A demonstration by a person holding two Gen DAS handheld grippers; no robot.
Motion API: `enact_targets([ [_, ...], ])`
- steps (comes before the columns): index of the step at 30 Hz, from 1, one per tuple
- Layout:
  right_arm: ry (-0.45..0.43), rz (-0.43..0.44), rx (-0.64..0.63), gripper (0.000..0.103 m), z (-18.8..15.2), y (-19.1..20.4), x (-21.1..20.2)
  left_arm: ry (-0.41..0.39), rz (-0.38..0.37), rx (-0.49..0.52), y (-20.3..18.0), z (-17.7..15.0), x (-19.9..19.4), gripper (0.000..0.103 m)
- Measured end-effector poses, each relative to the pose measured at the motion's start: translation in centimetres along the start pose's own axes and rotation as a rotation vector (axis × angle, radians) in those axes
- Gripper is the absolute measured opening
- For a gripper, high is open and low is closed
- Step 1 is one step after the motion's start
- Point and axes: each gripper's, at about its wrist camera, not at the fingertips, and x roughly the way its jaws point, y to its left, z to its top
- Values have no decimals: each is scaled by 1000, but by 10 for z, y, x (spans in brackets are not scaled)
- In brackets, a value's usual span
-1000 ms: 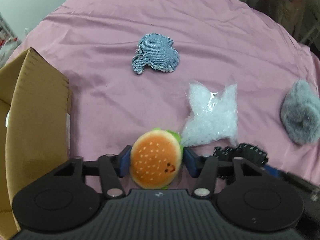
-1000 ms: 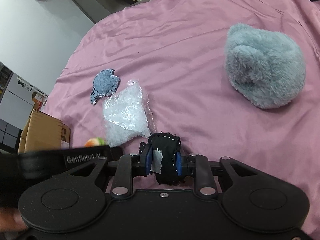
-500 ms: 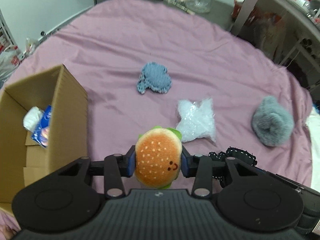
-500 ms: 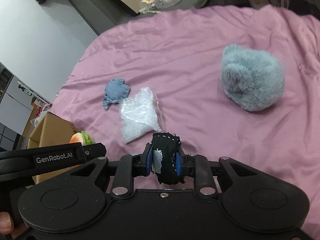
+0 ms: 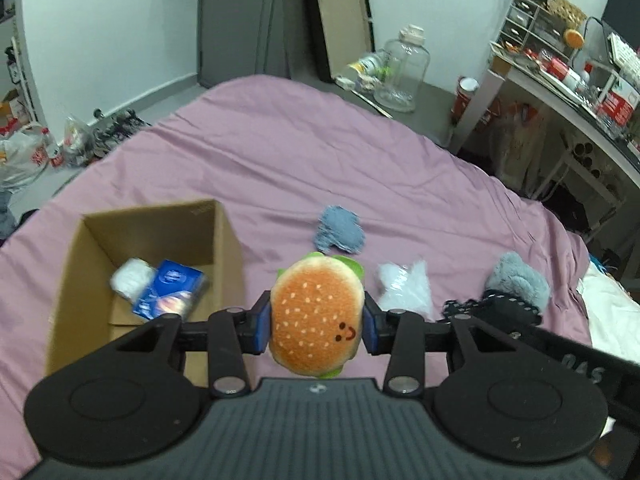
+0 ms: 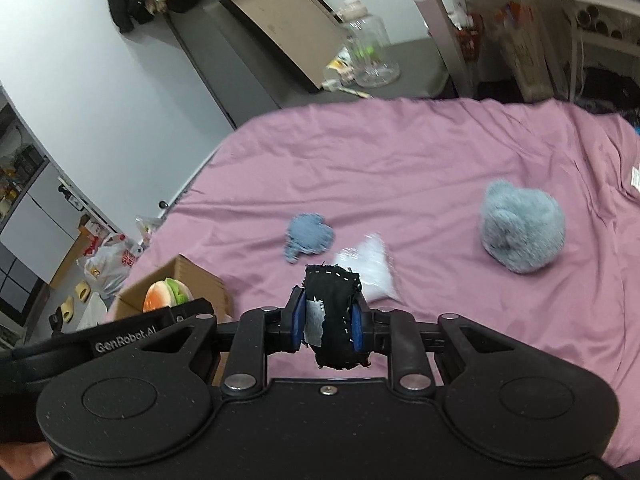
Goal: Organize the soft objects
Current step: 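Carry both items over the box and open both tools to drop them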
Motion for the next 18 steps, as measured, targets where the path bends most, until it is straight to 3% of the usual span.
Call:
enact_targets([
  [18, -50, 36, -74, 23, -8, 87, -3, 2, 6, -152, 95, 4, -12, 43],
])
